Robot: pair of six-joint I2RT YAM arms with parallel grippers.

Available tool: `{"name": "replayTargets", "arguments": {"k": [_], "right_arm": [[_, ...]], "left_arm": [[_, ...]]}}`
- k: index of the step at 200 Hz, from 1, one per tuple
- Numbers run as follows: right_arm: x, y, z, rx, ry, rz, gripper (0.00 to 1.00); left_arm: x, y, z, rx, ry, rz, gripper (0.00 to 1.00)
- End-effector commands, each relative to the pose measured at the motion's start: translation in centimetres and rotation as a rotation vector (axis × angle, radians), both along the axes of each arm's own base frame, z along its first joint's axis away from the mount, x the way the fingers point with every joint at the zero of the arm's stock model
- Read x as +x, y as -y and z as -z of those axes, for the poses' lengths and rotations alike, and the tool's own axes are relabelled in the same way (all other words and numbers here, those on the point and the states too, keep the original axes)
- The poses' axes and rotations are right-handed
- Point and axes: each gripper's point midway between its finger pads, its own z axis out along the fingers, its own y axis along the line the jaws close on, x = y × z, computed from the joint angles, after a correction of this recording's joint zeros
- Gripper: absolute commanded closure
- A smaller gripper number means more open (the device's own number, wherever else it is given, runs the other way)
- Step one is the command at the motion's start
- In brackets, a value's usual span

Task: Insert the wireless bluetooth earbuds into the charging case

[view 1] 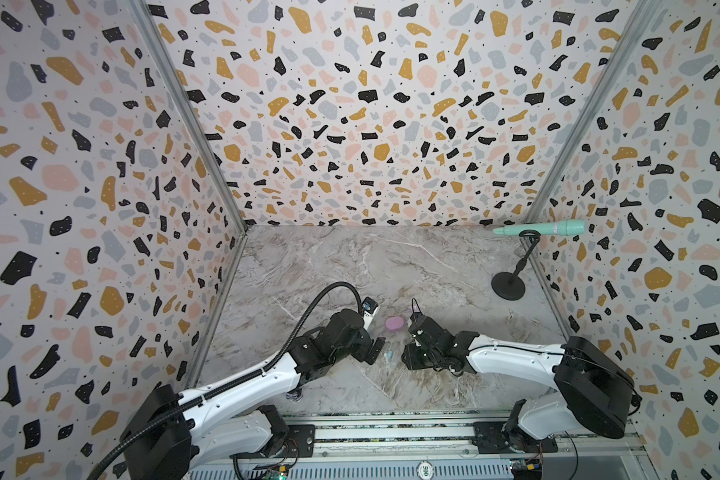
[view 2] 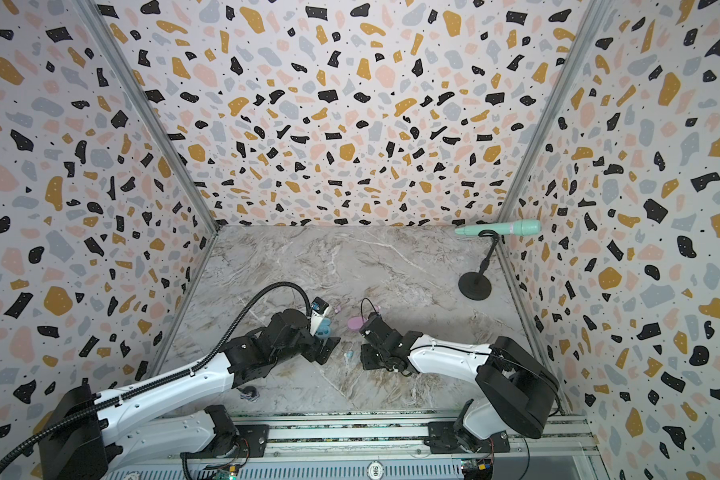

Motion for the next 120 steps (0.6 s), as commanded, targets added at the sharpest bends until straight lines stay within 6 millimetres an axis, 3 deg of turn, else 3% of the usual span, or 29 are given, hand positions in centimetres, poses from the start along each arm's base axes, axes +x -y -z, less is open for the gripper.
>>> {"name": "replayTargets", "arguments": {"k": [1, 29, 56, 120], "right_arm": [[-0.3, 0.9, -0.9, -0.007, 0.009, 0.004, 0.56], [0.1, 1.5, -2.2, 0.031, 0.039, 0.036, 0.55], [1.0, 2.9, -1.9, 0.049, 0.035, 0.058, 0.53], [2.8, 2.6, -1.5, 0.095, 0.044, 0.049, 0.49]], "left_arm": [[0.4, 0.9, -1.7, -0.033, 0.024, 0.015, 0.0], [0.4, 1.0, -1.8, -0.033, 0.023, 0.015, 0.0], [0.4, 1.0, -1.7, -0.032, 0.022, 0.018, 0.0], [0.5, 1.0, -1.6, -0.025, 0.02, 0.014, 0.0]]}}
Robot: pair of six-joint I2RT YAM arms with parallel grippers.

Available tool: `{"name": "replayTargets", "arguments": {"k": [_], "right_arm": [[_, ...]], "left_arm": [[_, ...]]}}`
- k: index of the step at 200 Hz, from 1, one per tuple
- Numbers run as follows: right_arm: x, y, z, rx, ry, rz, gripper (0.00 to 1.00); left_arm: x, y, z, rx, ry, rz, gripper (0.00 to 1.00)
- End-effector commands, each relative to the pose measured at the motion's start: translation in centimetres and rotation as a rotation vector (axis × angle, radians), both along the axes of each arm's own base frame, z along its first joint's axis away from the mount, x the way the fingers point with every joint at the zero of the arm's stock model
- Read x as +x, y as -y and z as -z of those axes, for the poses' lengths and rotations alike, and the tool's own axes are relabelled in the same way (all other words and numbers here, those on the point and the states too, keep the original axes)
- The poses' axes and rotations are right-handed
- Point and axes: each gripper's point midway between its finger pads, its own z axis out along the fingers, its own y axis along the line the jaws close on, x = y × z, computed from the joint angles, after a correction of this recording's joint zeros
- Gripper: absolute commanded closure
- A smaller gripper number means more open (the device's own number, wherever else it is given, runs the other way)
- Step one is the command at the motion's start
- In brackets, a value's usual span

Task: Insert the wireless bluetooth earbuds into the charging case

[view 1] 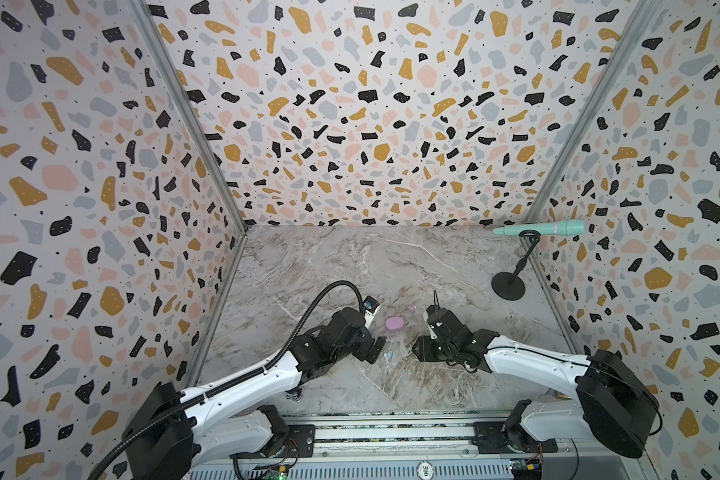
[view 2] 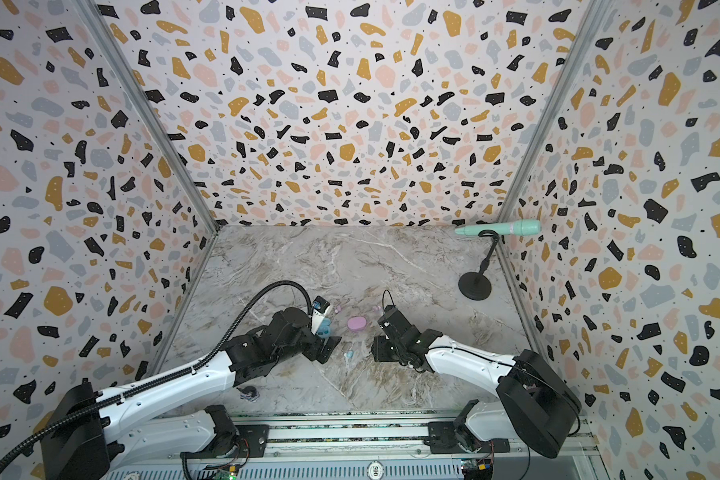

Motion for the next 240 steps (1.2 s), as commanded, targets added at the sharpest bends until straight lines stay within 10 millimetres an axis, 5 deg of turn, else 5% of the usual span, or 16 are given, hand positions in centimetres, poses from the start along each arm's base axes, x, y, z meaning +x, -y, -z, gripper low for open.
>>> {"name": "replayTargets", "arguments": {"k": [1, 143, 240], "right_arm": [[0.7, -0.6, -0.2, 0.034, 0.014, -0.027, 0.49], [-0.8, -0.9, 1.9, 0.066, -0.048, -0.046, 0.48], [-3.5, -3.9, 1.8, 0.096, -0.068, -0.083, 0.48]], "left_arm": [[0.4, 0.7, -1.4, -0.026, 0.023, 0.012, 0.0], [0.3, 0.8, -1.7, -0.034, 0.027, 0.013, 0.0], [0.3, 0.8, -1.7, -0.035, 0.026, 0.016, 0.0]]}}
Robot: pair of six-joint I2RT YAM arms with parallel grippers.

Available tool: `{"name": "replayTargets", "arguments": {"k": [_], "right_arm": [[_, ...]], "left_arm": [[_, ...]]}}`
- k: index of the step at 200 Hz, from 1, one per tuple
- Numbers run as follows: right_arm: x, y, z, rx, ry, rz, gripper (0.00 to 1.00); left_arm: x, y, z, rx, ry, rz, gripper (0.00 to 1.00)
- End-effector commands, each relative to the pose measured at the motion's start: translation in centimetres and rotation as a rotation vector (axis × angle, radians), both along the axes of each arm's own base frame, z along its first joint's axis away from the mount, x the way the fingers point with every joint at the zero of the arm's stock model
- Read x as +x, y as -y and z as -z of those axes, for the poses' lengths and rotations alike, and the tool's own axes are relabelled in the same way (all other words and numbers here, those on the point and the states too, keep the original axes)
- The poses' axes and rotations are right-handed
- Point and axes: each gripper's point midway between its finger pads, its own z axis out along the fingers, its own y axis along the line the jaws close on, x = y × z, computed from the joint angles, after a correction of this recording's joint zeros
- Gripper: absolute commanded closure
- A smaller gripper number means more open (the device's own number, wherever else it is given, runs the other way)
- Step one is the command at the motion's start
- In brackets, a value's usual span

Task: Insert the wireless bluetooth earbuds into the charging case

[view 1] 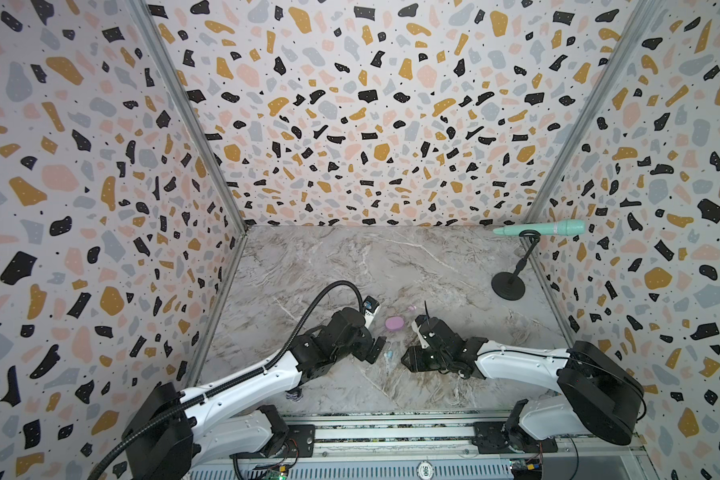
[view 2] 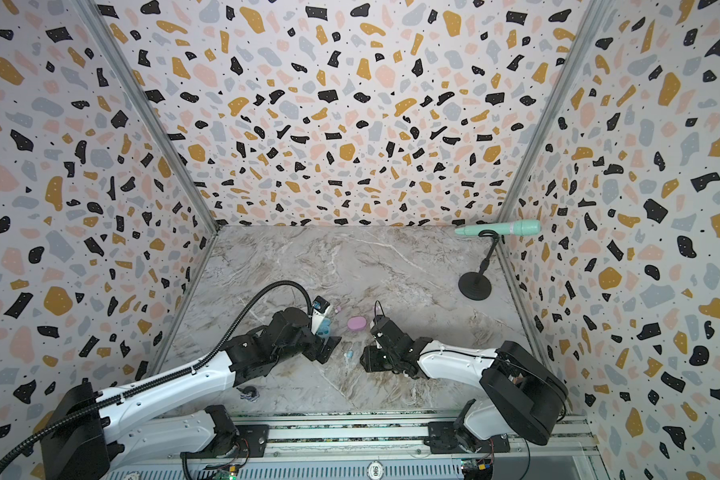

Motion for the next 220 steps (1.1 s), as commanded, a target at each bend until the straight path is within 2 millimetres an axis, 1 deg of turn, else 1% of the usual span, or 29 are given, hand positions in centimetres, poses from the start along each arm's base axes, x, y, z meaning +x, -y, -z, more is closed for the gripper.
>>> {"name": "replayTargets", "arguments": {"k": [1, 29, 55, 81, 91, 124, 145, 163, 192, 203, 220], "right_arm": [[-0.3, -0.6, -0.1, 0.016, -0.002, 0.016, 0.48], [-0.4, -1.9, 0.1, 0.028, -0.018, 0.008, 0.48], [-0.7, -3.2, -0.1, 0.053, -0.024, -0.008, 0.48], [-0.5, -3.4, -0.8, 0.052, -0.012, -0.016, 0.48], [-0.4, -3.1, -1.3, 0.046, 0.007, -0.013, 0.48], [0.2, -2.5, -4.4, 0.06, 0.079, -0.013, 0.48], [0.6, -1.1, -5.7, 0.051, 0.112, 0.003, 0.49], [1.4, 0.5, -5.6, 0.032, 0.123, 0.022, 0.5], [2.4, 2.6, -4.5, -0.001, 0.111, 0.007, 0.52], [2.7, 3.0, -4.2, -0.022, 0.112, -0.018, 0.54], [2.9, 2.9, -3.8, -0.043, 0.121, -0.064, 0.57]], "left_arm": [[0.3, 0.8, -1.6, -0.035, 0.026, 0.016, 0.0], [0.2, 0.7, -1.6, -0.035, 0.025, 0.015, 0.0], [0.2, 0.7, -1.7, -0.038, 0.028, 0.015, 0.0], [0.2, 0.7, -1.7, -0.039, 0.028, 0.017, 0.0], [0.1, 0.7, -1.7, -0.041, 0.026, 0.017, 0.0], [0.1, 0.8, -1.9, -0.045, 0.027, 0.02, 0.0], [0.1, 0.8, -1.9, -0.048, 0.027, 0.021, 0.0], [0.1, 0.8, -1.9, -0.047, 0.026, 0.022, 0.0], [0.1, 0.9, -1.8, -0.046, 0.023, 0.023, 0.0], [0.1, 0.9, -1.8, -0.044, 0.023, 0.024, 0.0], [0.1, 0.9, -1.7, -0.042, 0.021, 0.023, 0.0]]}}
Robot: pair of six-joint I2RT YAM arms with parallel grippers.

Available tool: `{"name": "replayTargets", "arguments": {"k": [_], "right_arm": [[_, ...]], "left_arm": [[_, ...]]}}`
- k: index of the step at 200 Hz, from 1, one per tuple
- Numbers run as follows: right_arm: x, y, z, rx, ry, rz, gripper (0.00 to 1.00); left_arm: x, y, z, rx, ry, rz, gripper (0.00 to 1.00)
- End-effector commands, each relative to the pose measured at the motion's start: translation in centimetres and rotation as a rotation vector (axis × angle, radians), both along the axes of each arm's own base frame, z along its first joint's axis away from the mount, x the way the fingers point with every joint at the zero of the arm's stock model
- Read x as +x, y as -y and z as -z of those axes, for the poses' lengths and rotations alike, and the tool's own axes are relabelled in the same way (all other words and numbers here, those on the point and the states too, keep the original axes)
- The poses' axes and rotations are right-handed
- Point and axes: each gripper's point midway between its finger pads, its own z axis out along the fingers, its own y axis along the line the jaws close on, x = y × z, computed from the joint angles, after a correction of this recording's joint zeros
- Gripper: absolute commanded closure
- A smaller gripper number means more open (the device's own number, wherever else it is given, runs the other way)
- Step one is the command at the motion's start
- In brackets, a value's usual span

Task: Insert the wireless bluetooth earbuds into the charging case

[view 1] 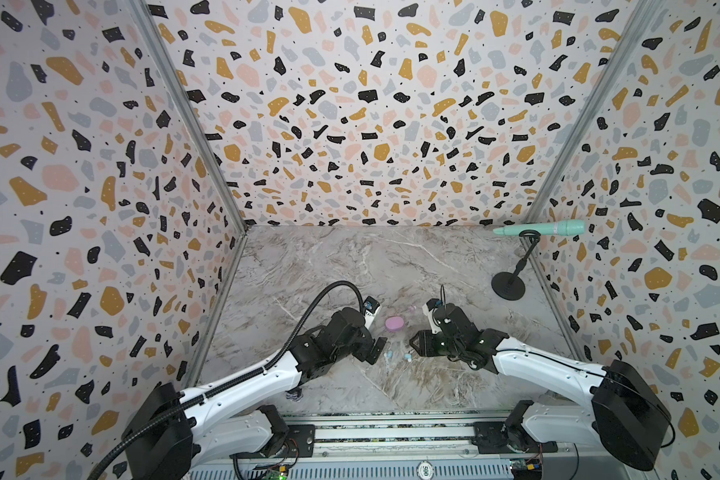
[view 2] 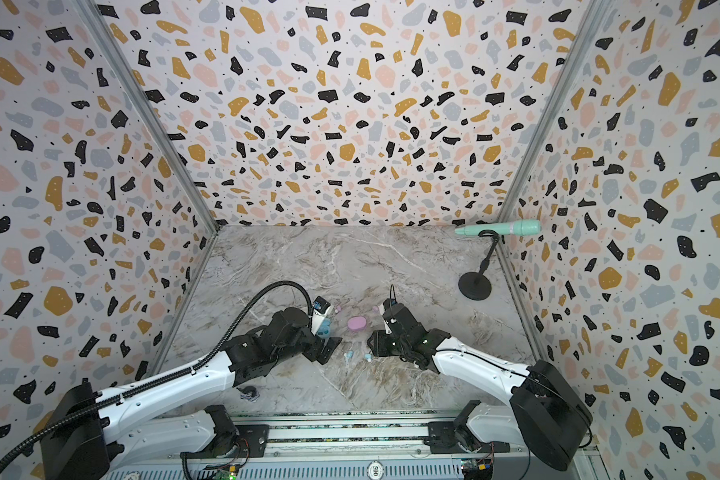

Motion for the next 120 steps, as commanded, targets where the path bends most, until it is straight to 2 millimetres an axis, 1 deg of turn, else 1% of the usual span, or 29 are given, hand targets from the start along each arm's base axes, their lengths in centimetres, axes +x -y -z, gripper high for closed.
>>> {"name": "replayTargets", "arguments": {"k": [1, 46, 120], "right_arm": [[-0.7, 0.3, 1.0, -0.068, -0.005, -0.109, 0.57], [-0.7, -0.8, 2.3, -0.086, 0.008, -0.216, 0.61], [-0.3, -1.9, 2.9, -0.082, 0.022, -0.279, 0.64]], "left_arm": [[0.4, 0.6, -1.6, -0.032, 0.029, 0.007, 0.0], [0.4, 0.5, -1.5, -0.024, 0.03, 0.004, 0.0], [0.5, 0.6, -1.4, -0.023, 0.028, 0.003, 0.0]]}}
